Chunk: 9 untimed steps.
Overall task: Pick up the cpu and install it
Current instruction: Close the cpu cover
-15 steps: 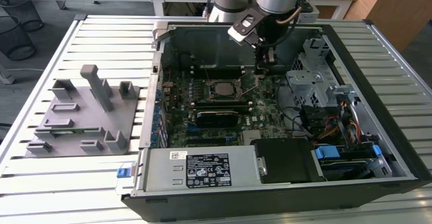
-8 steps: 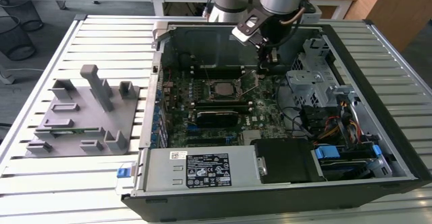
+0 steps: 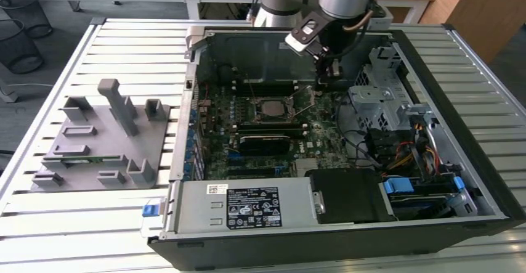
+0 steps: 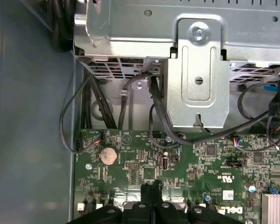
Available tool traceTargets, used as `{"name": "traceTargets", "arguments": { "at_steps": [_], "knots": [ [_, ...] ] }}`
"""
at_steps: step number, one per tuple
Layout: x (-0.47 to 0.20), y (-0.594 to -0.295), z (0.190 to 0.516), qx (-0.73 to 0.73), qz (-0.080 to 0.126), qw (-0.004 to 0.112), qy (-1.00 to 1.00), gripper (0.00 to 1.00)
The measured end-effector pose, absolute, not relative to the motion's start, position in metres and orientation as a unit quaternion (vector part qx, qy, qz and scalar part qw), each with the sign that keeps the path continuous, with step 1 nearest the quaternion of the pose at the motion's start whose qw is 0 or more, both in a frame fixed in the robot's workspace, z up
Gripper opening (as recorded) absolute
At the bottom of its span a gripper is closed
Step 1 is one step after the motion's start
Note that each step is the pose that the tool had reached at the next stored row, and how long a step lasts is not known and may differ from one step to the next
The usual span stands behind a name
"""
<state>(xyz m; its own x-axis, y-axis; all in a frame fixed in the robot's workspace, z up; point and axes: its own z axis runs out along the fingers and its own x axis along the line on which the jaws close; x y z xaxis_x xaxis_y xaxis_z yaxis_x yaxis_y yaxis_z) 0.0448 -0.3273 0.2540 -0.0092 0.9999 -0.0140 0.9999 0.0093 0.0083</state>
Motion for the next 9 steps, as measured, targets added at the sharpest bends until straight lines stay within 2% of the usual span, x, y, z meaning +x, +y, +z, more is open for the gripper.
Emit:
{"name": "traceTargets", "arguments": {
  "at_steps": [9],
  "knots": [
    [0.0504,-0.3251,0.2488,0.704,-0.003,0.007,0.710,0.11]
  ]
}}
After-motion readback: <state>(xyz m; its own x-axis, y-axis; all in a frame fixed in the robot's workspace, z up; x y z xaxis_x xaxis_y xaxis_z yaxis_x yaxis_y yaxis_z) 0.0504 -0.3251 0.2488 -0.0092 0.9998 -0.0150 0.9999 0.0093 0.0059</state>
